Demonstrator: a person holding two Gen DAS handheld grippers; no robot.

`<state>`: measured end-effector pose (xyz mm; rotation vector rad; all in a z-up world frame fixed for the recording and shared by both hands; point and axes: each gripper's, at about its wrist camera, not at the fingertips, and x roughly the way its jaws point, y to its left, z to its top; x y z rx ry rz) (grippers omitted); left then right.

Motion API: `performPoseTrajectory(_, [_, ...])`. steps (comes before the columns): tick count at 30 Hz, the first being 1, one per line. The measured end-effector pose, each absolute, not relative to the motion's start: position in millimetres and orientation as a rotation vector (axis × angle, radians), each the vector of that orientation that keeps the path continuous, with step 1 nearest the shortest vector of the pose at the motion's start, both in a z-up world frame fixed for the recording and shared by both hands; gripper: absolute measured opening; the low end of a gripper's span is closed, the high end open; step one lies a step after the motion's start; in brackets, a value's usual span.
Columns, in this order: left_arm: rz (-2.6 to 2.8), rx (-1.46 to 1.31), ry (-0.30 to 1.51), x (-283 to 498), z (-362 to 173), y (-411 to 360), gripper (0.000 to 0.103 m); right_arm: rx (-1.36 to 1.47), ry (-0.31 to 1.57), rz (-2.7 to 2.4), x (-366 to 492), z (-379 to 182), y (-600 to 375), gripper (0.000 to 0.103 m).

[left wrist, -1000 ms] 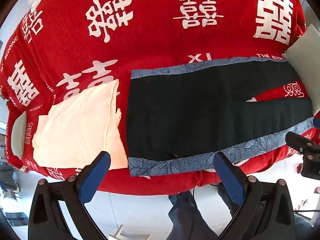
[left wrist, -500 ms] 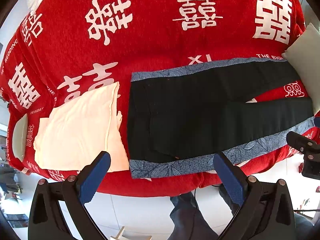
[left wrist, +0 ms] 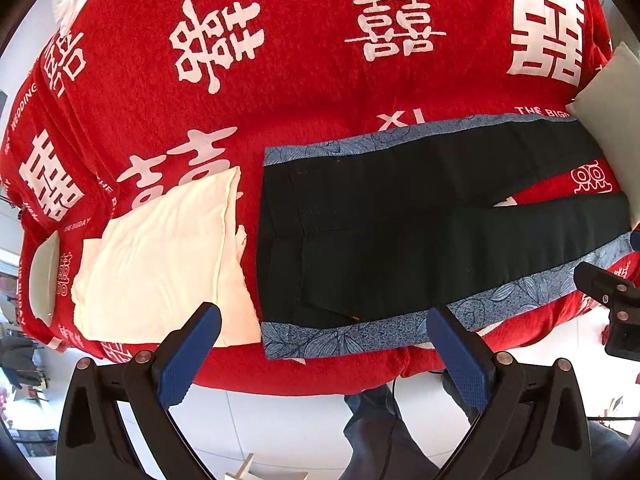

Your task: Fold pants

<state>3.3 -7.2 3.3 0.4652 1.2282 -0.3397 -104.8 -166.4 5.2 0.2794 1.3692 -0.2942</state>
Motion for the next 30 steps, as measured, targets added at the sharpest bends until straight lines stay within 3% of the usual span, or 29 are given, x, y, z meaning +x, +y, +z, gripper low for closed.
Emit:
performPoseTrajectory(13, [-0.291, 0.49, 1.255, -3, -1, -31, 0.103, 0.259, 1.343, -0.247, -104, 1, -185, 0.103])
performPoseTrajectory(30, [-0.156, 0.235, 1.323, -19, 9, -42, 0.103, 0.228, 1.362, -0.122, -110, -6, -227, 0.103])
